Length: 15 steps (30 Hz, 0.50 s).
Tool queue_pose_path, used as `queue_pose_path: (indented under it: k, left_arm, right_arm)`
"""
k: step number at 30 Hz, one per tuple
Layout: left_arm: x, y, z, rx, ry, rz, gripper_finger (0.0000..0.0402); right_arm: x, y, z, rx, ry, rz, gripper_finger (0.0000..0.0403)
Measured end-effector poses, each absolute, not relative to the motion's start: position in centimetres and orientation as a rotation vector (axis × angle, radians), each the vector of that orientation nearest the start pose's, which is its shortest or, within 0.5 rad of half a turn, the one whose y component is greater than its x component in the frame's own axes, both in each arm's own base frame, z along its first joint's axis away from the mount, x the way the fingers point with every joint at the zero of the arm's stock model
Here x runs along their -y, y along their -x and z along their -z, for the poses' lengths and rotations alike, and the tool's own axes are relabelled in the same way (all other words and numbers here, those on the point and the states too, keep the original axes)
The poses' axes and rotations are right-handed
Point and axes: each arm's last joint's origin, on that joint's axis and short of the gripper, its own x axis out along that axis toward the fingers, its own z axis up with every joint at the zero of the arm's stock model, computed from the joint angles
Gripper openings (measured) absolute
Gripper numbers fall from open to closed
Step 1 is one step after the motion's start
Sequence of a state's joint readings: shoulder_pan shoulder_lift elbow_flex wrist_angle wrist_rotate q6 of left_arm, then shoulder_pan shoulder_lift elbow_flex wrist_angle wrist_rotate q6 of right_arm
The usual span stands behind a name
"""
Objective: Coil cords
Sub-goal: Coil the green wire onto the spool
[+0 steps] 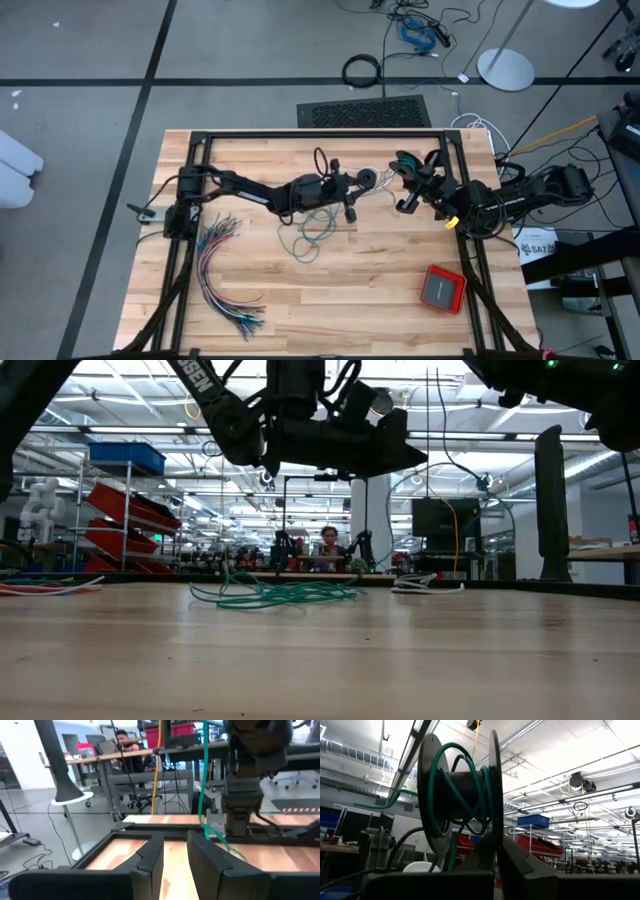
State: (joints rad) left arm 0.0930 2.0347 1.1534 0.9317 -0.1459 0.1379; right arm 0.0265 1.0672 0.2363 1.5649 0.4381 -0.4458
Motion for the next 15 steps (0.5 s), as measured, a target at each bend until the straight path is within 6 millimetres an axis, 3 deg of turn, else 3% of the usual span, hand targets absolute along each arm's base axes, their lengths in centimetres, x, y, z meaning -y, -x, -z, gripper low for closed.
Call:
queue_pose_path:
  k: [15]
  left_arm:
    - [-4.20, -43.44, -19.76, 0.078, -0.134, -0.199, 0.0093]
  right_arm:
    - [0.92, -17.33, -25.57, 0.595, 0.252, 0.550, 0.0000]
